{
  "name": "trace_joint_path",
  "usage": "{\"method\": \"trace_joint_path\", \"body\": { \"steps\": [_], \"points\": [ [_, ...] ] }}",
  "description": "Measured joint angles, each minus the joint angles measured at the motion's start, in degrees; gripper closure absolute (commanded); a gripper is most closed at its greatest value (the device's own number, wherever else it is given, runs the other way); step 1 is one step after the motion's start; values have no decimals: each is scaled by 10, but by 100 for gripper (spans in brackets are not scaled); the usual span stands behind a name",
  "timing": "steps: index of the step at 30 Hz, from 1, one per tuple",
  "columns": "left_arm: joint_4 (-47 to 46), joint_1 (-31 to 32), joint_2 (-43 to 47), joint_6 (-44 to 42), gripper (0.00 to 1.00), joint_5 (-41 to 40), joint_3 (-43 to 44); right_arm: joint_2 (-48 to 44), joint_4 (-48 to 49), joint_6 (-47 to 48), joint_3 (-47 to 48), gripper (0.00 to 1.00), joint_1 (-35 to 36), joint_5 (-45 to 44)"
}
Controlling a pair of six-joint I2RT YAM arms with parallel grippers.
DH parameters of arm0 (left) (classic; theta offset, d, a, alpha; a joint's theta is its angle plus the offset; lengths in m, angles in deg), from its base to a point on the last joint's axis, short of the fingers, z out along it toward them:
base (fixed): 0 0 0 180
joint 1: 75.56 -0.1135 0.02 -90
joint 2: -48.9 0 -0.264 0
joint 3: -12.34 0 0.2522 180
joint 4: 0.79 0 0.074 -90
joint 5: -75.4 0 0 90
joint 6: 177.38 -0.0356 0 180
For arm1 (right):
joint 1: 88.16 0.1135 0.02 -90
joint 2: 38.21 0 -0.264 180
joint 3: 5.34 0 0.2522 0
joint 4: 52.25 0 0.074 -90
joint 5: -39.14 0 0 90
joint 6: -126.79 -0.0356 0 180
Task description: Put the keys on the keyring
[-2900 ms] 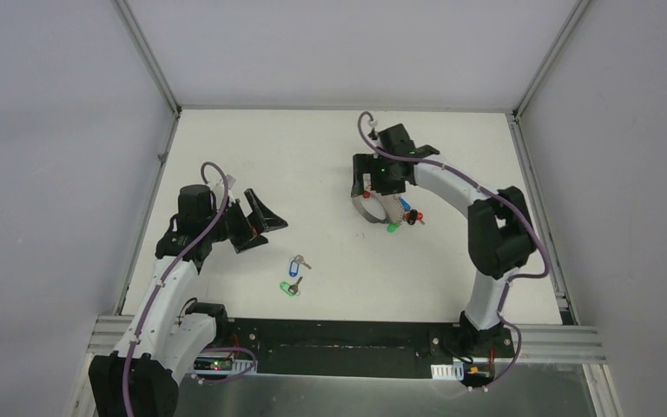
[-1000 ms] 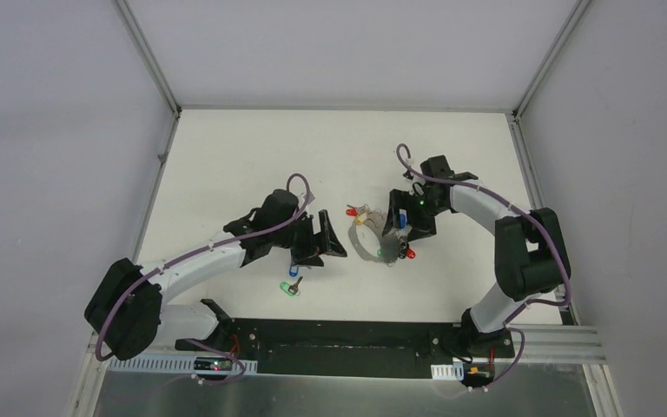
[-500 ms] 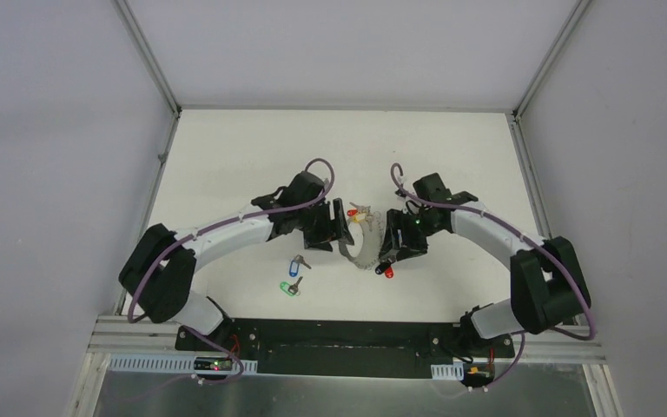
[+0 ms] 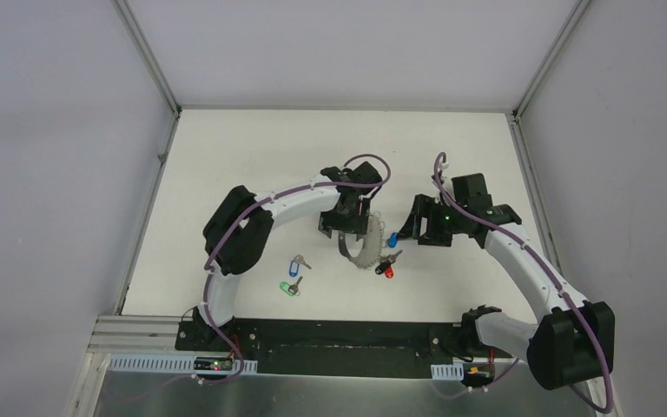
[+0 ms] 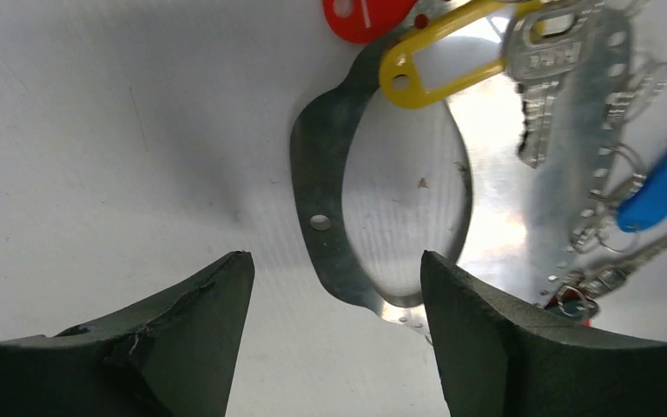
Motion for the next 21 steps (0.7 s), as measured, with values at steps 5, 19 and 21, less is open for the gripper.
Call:
{"method": "trace_joint_path", "body": {
  "steps": [5,19,21],
  "points": [
    [42,7,-42,-5,30,-25,14,-13,-4,-10,-14,26,-9,-6],
    [41,7,-43,-3,46,-16,4,-58,-25,-26,-16,21,-16,-85],
    [29,7,-38,-2,49,-8,-5,-61,-30,-26,-16,20,-17,-91]
  ]
}}
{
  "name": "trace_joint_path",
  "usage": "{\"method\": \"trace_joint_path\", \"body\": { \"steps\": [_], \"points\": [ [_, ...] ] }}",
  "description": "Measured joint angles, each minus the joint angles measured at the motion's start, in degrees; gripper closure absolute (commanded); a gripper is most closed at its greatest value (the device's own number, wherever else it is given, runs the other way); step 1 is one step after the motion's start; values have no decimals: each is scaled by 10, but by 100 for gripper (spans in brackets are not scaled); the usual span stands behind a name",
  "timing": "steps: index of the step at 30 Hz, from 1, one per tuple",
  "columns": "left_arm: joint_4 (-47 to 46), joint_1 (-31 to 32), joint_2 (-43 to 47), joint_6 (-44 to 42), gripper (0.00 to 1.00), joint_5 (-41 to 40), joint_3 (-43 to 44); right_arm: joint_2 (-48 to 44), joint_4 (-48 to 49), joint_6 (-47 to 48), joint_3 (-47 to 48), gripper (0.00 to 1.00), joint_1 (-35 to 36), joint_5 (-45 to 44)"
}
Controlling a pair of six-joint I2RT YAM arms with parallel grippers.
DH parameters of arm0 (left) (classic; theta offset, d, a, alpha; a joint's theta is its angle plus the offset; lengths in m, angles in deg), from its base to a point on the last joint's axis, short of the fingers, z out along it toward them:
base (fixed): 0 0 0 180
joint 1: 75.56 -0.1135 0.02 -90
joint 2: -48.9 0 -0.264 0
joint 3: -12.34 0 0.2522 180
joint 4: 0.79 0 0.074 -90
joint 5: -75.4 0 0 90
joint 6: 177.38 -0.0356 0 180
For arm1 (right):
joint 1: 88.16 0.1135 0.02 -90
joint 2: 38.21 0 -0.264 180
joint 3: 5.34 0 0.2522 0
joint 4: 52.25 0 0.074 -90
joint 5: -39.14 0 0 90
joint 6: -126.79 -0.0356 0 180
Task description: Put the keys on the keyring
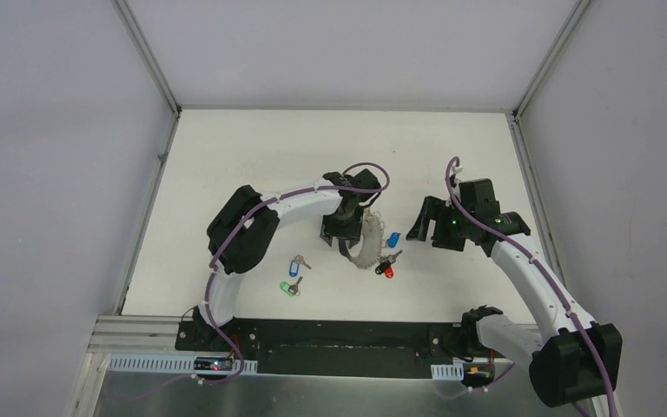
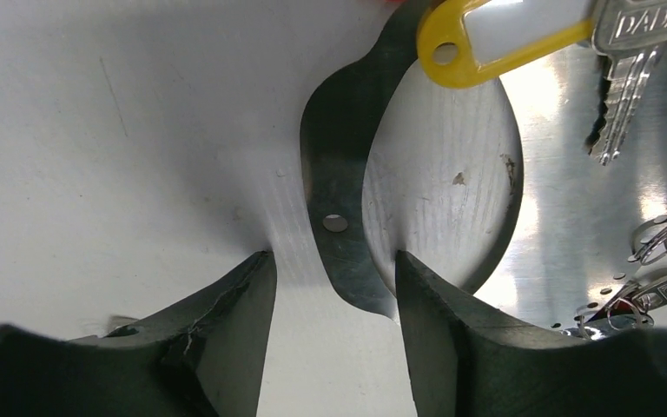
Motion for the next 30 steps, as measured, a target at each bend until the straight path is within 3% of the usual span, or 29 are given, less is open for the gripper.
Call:
{"method": "trace_joint_path", "body": {
  "steps": [6,16,24,30],
  "points": [
    [-26,1,21,12,58,12,-33,-1,-11,-7,0,1,-1,-5],
    [-57,29,66,64,65,2,-97,0,-3,-7,0,0,-1,32],
    [-54,83,84,92,38,27,-115,33,27,-2,-6,8,-2,89],
    [-30,74,110,51,34,72,-102,63,47,-3,-21,19,-1,118]
  ]
}}
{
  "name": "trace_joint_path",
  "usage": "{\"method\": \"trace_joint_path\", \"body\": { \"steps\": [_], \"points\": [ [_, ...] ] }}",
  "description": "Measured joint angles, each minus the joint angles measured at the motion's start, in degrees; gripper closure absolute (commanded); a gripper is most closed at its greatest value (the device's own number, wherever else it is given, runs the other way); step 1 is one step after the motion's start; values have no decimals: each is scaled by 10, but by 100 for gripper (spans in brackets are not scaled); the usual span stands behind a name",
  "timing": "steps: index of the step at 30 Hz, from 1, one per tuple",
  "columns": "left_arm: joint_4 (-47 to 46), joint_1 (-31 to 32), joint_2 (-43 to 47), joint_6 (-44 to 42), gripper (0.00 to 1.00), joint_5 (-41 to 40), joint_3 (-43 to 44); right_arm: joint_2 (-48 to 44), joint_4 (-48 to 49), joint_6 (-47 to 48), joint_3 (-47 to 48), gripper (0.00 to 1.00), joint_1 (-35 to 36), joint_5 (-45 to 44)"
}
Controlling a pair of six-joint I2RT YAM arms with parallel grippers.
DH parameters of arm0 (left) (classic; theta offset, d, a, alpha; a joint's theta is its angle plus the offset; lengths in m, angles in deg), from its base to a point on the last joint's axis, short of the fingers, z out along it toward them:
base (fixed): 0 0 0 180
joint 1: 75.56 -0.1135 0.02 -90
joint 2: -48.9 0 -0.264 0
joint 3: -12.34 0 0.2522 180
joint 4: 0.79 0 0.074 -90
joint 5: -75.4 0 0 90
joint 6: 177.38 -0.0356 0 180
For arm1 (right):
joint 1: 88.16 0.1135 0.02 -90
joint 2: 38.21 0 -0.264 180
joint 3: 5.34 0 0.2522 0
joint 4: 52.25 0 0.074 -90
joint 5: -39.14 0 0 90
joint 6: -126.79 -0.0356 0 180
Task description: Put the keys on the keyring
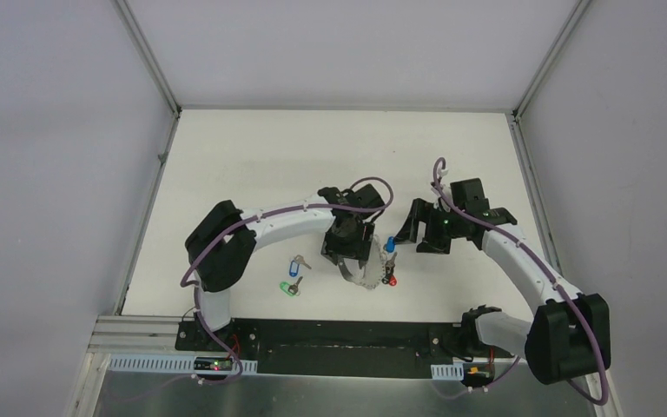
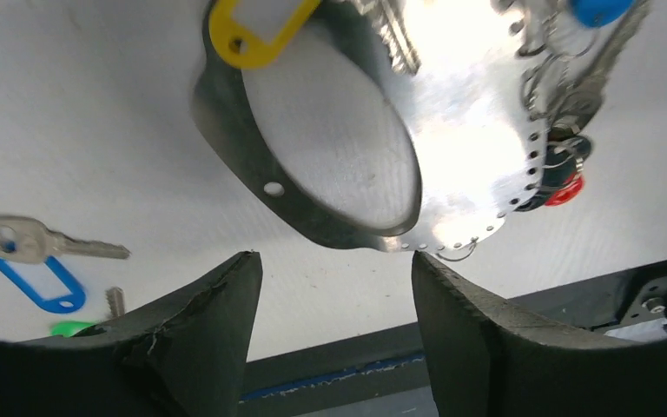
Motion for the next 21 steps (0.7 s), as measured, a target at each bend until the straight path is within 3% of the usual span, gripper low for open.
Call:
{"method": "trace_joint_path", "body": {
  "steps": [7,14,21],
  "points": [
    [-7,-75,4,-84,34,48,55,37,35,-11,-17,38,31,15],
    [-54,-151,-42,-168,34,106,75,66,96,-80,-71,39,82,34],
    [-85,-157,-101,-208,35,169,84,106,161,-181,-129,38,103,43]
  ]
}}
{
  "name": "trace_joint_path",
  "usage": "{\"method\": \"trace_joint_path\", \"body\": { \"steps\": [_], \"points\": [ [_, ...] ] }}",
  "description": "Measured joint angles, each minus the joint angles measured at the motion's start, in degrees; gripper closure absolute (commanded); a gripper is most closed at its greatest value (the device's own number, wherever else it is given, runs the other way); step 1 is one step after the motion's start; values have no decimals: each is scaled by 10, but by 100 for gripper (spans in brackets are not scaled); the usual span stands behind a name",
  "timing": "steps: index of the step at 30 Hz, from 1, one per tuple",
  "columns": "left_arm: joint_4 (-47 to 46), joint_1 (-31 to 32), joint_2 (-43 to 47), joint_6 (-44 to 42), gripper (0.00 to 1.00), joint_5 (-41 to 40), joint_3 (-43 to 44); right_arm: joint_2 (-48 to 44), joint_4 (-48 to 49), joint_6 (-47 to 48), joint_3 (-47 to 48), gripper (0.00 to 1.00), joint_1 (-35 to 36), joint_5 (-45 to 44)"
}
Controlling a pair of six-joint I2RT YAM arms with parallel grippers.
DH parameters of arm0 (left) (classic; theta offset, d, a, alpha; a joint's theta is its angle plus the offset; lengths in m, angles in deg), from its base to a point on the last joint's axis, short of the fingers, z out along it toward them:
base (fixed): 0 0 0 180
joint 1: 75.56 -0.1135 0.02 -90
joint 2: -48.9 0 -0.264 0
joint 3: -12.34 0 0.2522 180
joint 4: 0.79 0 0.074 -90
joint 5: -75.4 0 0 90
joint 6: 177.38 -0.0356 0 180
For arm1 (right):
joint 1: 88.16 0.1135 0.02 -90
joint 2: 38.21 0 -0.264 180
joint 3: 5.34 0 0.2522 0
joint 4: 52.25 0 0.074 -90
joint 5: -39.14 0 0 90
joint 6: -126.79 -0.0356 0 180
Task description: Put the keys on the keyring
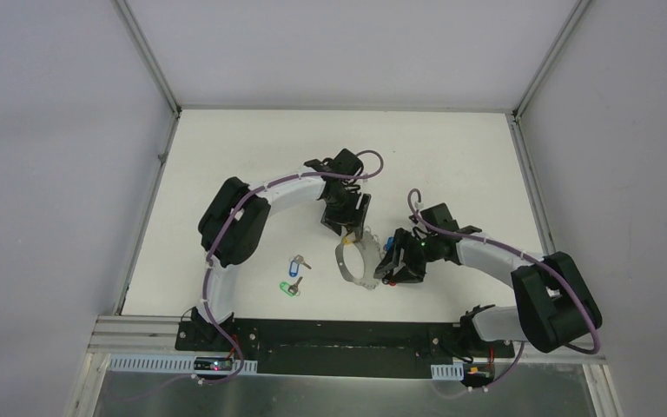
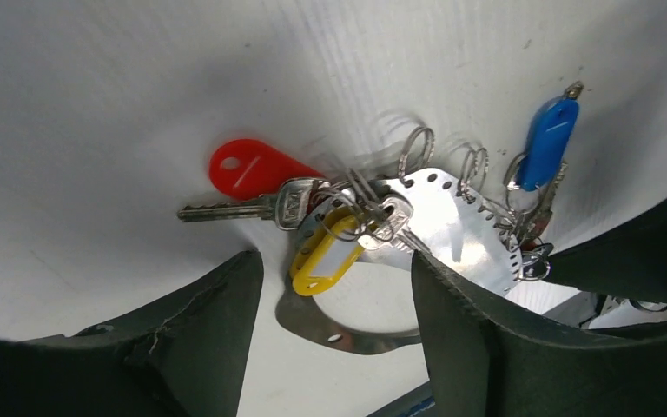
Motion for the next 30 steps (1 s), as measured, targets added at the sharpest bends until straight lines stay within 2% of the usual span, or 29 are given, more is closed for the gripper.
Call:
{"method": "trace_joint_path", "body": {
  "steps": [7,14,16,17,21,28,30],
  "points": [
    [-47,-1,-1,7,40,45,-16,30,55,-38,-4,38,3,28],
    [-119,-2,48,36,45,46,-98,59,30,-47,22,38,3,35],
    [-136,-2,67,49,45,42,-128,69,14,-46,36,57,3,33],
    [-140,-1,75,53,46,42,-139,72,2,-42,44,58,4,28],
    [-153,4,110,85,45,35,-190,76,-39,0,71,53,3,-47],
    [-152,45,177,132,35,1,-263,43,-104,75,123,33,-2,-156],
    [-148,48,198,141,34,-16,-278,26,-123,94,134,30,-2,-175]
  ]
}}
